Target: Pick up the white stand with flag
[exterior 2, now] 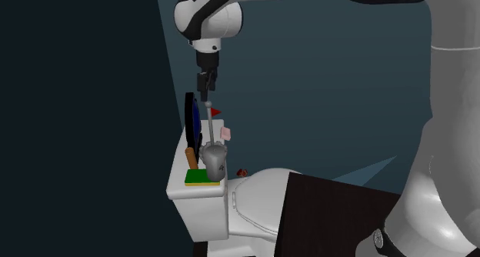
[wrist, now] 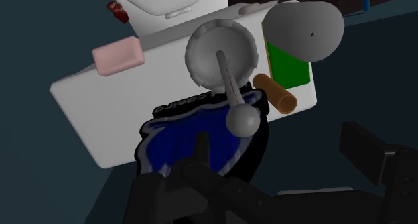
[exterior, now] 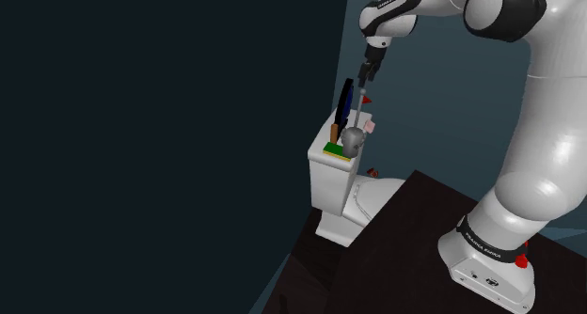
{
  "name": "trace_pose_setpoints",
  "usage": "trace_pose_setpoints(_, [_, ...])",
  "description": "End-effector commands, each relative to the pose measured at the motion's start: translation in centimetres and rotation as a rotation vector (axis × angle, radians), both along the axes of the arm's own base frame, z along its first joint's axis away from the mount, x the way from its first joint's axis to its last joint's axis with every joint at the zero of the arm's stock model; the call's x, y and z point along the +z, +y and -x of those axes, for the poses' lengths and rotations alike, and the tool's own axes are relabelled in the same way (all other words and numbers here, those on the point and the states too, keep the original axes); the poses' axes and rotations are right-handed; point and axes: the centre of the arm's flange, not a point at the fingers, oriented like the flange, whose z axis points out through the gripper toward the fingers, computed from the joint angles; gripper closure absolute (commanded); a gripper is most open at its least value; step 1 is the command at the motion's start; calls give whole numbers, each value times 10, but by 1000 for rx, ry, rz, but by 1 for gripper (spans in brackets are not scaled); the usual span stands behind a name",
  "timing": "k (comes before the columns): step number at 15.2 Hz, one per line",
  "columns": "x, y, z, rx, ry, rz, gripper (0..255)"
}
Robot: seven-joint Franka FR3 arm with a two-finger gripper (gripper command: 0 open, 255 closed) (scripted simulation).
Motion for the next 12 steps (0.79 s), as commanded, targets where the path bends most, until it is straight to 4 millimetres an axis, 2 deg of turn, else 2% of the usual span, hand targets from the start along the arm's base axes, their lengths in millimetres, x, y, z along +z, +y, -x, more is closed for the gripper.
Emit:
trace_pose_setpoints(1, [-11, -14, -11, 5, -1, -7, 0])
trace_pose_setpoints(8, [-48, -14, -11, 5, -1, -7, 0])
trace_pose_setpoints(10, [-51, -14, -11, 5, -1, -7, 0])
trace_pose_setpoints(11, [-51, -13, -11, 5, -1, -7, 255])
trace_pose_setpoints(12, [-51, -14, -11, 5, -1, -7, 255])
